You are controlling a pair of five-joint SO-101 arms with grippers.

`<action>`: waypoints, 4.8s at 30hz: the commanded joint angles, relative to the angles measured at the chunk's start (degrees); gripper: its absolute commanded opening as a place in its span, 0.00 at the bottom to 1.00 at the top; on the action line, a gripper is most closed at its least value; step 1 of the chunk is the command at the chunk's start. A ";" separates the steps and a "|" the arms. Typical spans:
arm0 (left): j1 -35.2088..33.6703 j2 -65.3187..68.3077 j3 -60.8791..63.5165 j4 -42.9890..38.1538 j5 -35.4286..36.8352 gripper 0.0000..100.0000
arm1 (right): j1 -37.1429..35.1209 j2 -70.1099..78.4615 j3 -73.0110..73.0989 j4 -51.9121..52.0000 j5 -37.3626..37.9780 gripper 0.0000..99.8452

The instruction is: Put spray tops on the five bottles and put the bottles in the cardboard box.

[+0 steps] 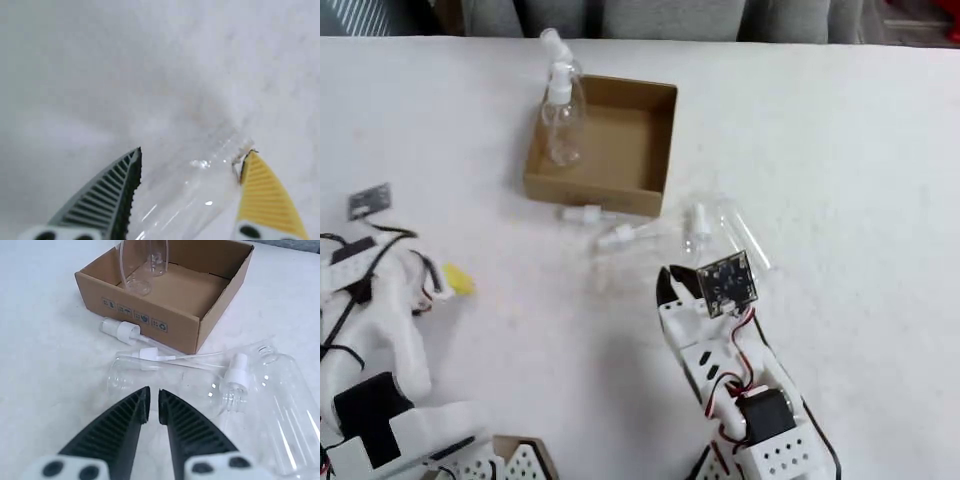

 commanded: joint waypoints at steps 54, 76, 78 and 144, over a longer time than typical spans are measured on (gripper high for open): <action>3.38 -2.95 3.87 -6.24 -32.35 0.17 | -0.22 -0.40 0.53 0.22 0.70 0.02; 20.53 -3.03 -5.98 -1.49 15.82 0.03 | -0.13 -0.40 0.53 0.22 0.70 0.02; 21.32 -2.95 -5.10 -3.16 15.82 0.03 | -0.13 -0.40 0.53 0.22 0.70 0.02; 4.70 -6.11 -2.20 -37.54 27.87 0.03 | -7.34 41.01 -23.56 -18.86 20.13 0.02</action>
